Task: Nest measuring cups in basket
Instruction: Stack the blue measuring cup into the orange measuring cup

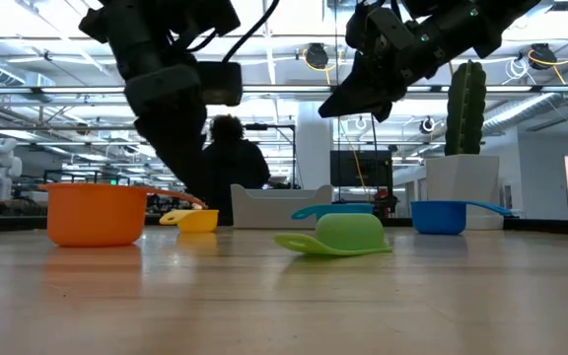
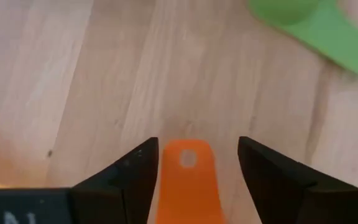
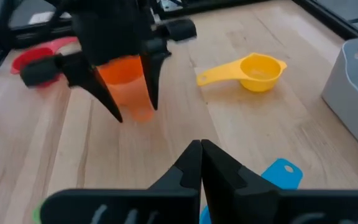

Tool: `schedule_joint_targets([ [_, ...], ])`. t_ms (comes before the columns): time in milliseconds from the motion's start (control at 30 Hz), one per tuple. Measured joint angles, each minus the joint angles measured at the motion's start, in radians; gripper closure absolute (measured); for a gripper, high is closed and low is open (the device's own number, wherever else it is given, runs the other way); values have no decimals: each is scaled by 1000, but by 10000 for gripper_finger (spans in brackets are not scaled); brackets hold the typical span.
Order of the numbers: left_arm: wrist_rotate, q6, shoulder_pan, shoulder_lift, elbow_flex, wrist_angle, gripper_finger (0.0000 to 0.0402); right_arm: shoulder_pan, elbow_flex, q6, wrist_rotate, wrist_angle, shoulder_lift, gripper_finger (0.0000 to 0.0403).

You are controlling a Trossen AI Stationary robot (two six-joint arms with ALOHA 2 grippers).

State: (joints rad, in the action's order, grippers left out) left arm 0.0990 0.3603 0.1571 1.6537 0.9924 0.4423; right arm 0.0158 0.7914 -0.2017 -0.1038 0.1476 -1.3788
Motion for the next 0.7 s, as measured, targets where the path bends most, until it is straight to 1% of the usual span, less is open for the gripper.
schedule_joint_targets([
  [67, 3, 0, 2, -13, 4, -10, 174, 0, 0, -18, -18, -14, 1, 403],
  [100, 4, 0, 2, -23, 9, -1, 173, 0, 0, -26, -45, -28, 8, 403],
  [200, 14, -21, 2, -65, 27, 21, 173, 10, 1, -53, -167, -89, 40, 403],
  [333, 81, -48, 12, -142, 29, 57, 172, 41, 0, -127, -359, -281, 114, 403],
  [400, 128, -63, 24, -183, 29, 94, 172, 61, 0, -194, -448, -389, 150, 402],
  [467, 180, -78, 37, -220, 28, 111, 172, 79, 0, -282, -515, -507, 176, 398],
  [567, 257, -95, 58, -262, 12, 143, 172, 101, 0, -418, -570, -634, 183, 381],
  [700, 295, -109, 76, -306, -32, 147, 172, 118, 0, -580, -571, -781, 170, 341],
])
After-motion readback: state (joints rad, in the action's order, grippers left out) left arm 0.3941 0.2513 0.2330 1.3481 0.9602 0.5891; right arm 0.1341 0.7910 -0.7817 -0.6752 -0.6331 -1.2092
